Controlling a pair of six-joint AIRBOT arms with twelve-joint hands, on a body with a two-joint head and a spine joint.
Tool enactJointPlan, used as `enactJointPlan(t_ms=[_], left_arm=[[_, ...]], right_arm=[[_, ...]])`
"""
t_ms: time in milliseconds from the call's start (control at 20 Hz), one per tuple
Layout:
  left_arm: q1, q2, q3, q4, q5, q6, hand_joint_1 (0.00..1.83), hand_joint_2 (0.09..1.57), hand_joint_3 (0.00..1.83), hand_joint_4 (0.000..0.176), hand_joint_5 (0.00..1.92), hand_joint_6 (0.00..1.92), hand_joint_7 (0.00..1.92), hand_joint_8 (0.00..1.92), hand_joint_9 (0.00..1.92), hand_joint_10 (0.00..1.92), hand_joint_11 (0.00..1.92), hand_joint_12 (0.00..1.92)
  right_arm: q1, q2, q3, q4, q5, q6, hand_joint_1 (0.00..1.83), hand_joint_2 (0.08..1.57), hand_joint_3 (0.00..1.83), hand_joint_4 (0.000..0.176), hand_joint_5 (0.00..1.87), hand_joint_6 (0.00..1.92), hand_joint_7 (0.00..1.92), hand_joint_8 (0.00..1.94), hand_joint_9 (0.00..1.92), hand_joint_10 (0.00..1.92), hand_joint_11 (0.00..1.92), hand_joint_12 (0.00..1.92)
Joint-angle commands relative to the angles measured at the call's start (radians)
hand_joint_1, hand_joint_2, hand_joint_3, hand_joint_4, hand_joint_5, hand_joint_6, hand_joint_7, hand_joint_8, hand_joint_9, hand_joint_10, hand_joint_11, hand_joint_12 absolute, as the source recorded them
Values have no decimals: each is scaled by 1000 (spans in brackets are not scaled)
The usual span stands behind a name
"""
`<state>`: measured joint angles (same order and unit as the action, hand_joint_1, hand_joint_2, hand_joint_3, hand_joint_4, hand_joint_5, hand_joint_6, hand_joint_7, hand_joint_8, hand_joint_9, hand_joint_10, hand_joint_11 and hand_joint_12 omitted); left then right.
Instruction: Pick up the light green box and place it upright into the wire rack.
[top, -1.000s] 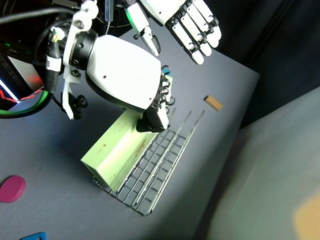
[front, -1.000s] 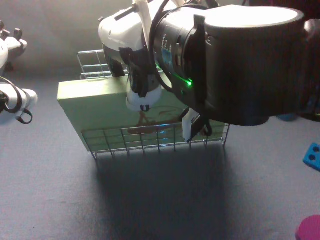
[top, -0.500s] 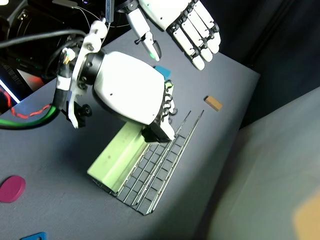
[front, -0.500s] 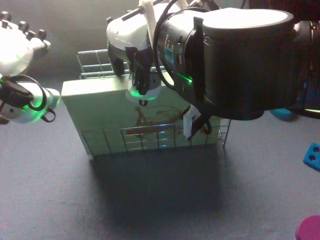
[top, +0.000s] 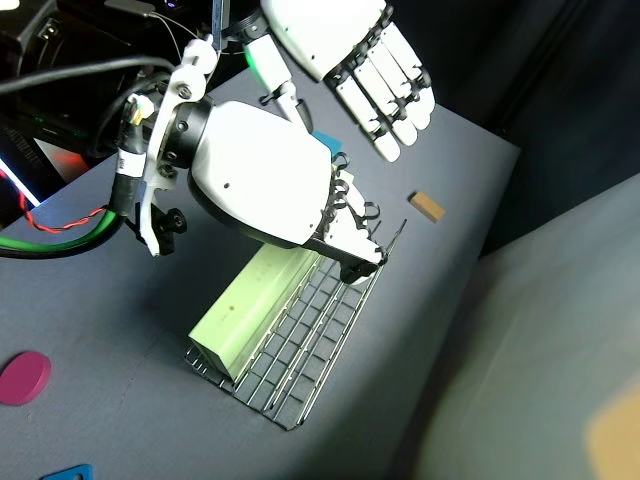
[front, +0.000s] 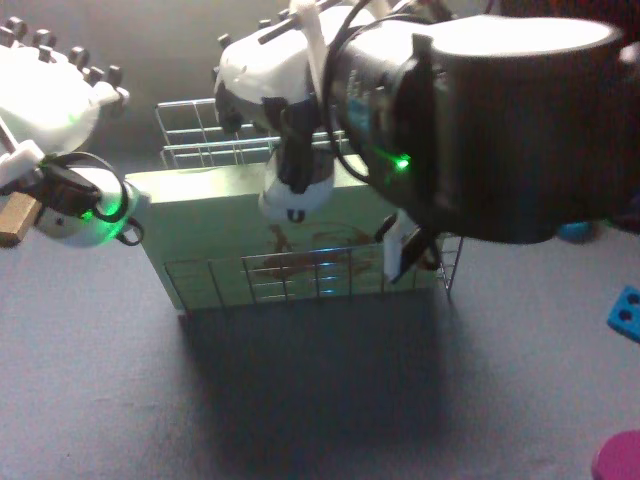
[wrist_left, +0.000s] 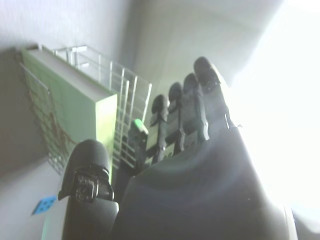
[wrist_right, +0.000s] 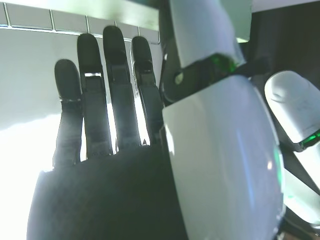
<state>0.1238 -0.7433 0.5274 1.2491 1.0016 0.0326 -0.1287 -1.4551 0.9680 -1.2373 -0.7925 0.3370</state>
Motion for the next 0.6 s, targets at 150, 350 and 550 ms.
enactJointPlan(t_ms=[150, 350, 550], left_arm=[[-8, -28, 0, 102, 17, -4, 61, 1419, 2, 0, 97, 0, 85, 1, 39, 1, 0, 382], [-17, -35, -17, 104, 37, -5, 72, 1425, 3, 0, 98, 0, 86, 1, 49, 4, 0, 341], [-35, -35, -45, 108, 56, 0, 70, 1425, 2, 0, 205, 37, 204, 30, 118, 27, 0, 467]], right_arm=[[72, 69, -61, -86, 45, -10, 1106, 1010, 0, 0, 408, 272, 631, 3, 411, 486, 0, 1445], [105, 168, -115, -87, 99, -13, 1105, 1010, 0, 0, 415, 264, 629, 2, 416, 481, 0, 1459], [133, 256, -170, -86, 108, -30, 690, 1132, 18, 0, 554, 396, 840, 77, 514, 887, 197, 1648]])
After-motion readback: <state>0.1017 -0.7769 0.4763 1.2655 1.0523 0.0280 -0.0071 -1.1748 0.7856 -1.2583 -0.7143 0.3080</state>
